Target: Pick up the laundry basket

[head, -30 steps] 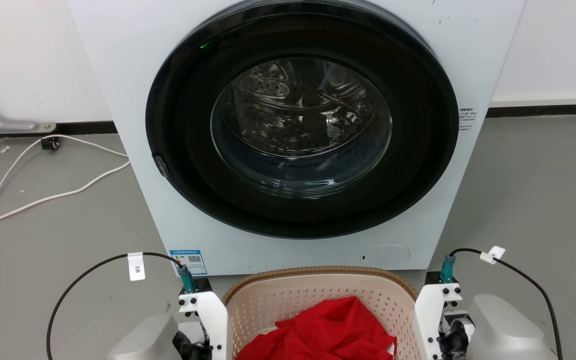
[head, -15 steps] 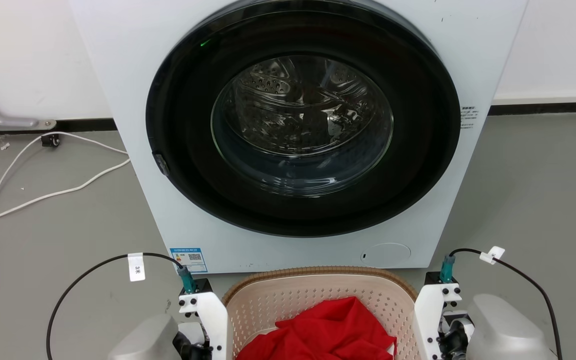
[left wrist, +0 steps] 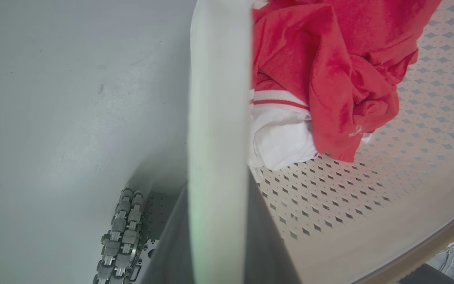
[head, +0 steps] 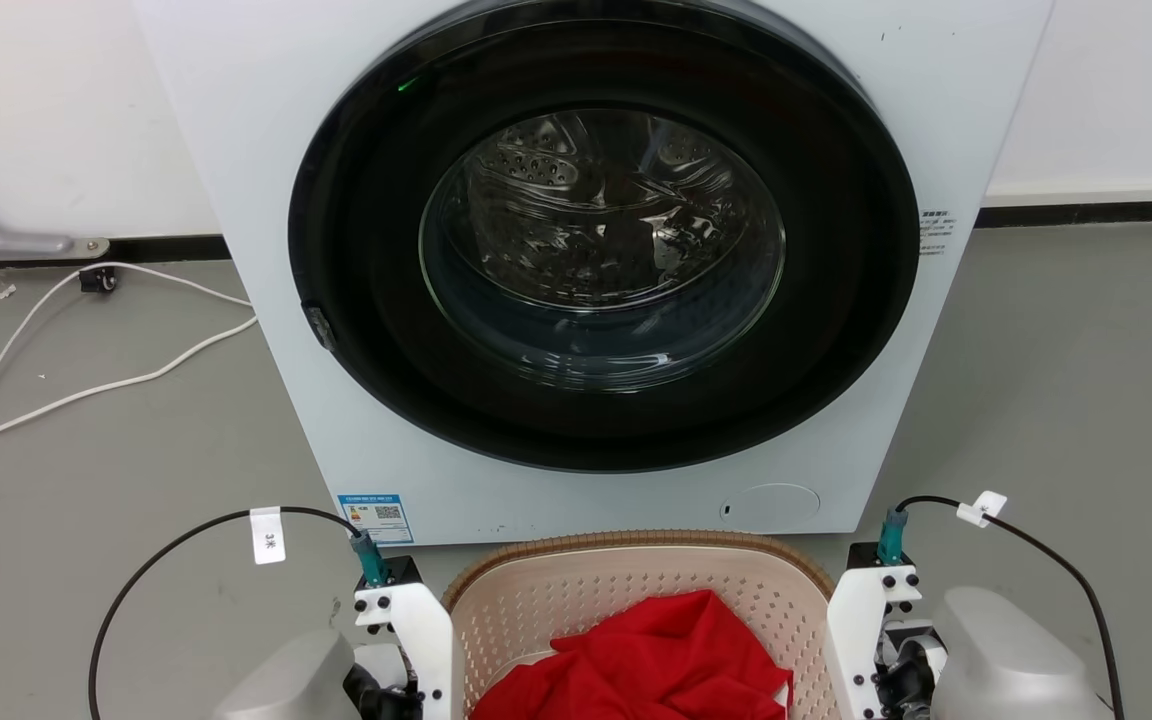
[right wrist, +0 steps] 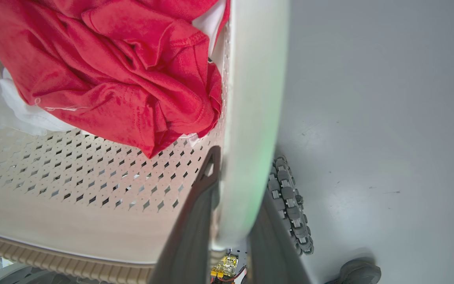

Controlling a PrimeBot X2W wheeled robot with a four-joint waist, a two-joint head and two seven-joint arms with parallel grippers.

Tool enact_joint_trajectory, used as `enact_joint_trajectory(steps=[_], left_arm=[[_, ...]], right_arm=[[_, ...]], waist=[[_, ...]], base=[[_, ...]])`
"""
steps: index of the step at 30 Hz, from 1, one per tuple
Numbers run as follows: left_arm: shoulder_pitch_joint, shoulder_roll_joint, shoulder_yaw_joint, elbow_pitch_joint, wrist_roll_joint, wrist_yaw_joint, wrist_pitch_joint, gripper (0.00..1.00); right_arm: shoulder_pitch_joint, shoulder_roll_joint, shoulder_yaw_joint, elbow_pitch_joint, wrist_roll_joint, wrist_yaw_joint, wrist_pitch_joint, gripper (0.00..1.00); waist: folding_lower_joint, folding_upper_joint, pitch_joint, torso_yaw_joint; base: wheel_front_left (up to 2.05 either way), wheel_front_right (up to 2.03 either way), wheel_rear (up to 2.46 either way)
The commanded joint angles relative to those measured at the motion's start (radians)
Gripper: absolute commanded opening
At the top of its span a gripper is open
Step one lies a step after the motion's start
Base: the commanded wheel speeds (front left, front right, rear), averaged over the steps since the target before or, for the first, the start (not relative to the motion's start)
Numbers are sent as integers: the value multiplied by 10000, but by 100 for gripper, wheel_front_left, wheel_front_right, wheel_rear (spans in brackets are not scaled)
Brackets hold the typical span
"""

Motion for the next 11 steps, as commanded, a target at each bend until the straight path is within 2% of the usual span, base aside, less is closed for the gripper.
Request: enact_joint_trajectory(steps=[1,11], left_arm=[[-90,-146,46,-112,-141,-129,-77,0],[-59,-147,-7,-69,-234,-129,-157,0]], right_arm=[[-99,116,32,-16,-27,0,24,0],[-108,115,-36,-15,-103,0,55,0]], waist=[[-1,0,8,-2],[-1,0,23,-23]], base=[[0,0,0],[0,0,0]])
